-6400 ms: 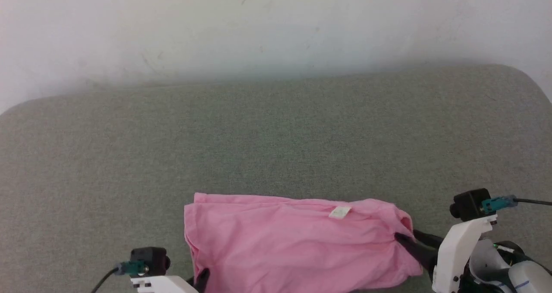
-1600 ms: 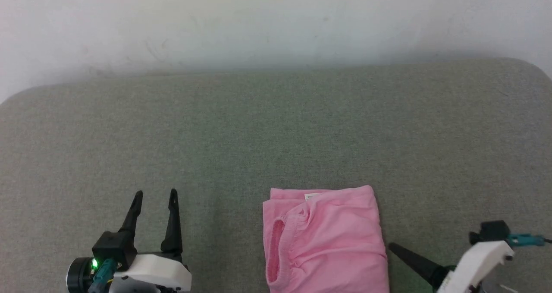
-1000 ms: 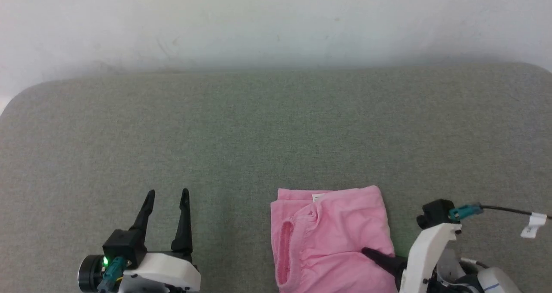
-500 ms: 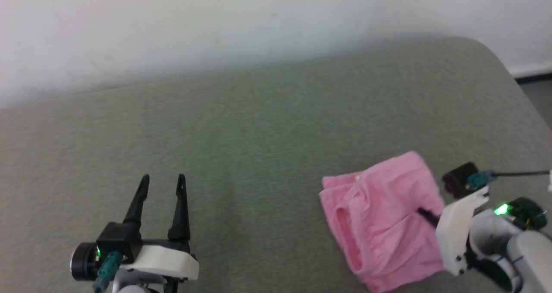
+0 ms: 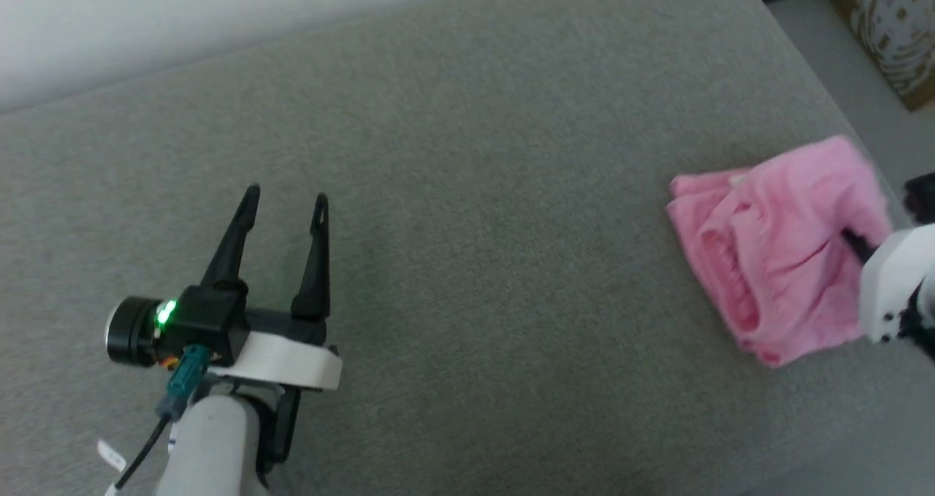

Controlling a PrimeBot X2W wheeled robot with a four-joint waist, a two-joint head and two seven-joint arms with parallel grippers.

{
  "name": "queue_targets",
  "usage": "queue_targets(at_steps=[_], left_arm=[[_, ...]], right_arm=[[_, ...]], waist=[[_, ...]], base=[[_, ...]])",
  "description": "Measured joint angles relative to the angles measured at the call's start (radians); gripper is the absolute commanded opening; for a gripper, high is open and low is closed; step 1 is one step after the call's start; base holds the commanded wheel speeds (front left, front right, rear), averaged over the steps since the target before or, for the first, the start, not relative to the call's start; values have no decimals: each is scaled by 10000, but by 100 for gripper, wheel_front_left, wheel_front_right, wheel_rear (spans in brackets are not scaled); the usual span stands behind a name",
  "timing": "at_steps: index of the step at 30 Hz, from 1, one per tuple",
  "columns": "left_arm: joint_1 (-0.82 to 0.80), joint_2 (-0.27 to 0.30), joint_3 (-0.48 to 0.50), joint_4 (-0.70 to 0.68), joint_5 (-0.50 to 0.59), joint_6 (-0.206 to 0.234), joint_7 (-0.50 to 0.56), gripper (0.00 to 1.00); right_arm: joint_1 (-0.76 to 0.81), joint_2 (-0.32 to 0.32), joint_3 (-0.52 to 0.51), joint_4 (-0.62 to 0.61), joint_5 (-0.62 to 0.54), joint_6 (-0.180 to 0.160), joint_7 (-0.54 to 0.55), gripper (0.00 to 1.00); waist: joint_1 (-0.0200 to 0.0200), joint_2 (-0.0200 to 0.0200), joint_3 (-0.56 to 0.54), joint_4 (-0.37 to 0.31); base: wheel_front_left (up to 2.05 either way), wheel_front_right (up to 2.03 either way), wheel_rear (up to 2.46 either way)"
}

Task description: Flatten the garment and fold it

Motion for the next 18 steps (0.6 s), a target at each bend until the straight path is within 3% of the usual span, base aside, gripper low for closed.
queue_targets(at_steps=[5, 6, 7, 8, 14, 18], left_arm=[[-474, 8, -242, -81, 81, -73, 102, 100], [-545, 19, -286, -82, 100, -73, 104, 100], [-604, 25, -314, -77, 121, -73, 102, 100], [-648, 35, -339, -59, 142, -73, 102, 100], [-688, -4, -439, 249, 136, -59, -10, 100], [-672, -58, -483, 470, 56, 27, -115, 100]], right_arm=[[-868, -19, -330, 1444, 265, 0, -1365, 0], [-1032, -17, -334, 1685, 314, 0, -1593, 19], [-1172, -13, -314, 1887, 314, 0, -1950, 48], [-1308, 6, -324, 2092, 313, 0, -2397, 100], [-1664, 109, -178, 3350, -44, 0, -4627, 100], [-1667, 35, -470, 3927, -184, -2, -5400, 100]], waist=[[0, 0, 804, -303], [0, 0, 947, -339], [0, 0, 1083, -369], [0, 0, 1212, -393], [0, 0, 1554, -358], [-2, 0, 1329, -282]], base=[[0, 0, 0], [0, 0, 0], [0, 0, 0], [0, 0, 0], [0, 0, 0], [0, 0, 0]])
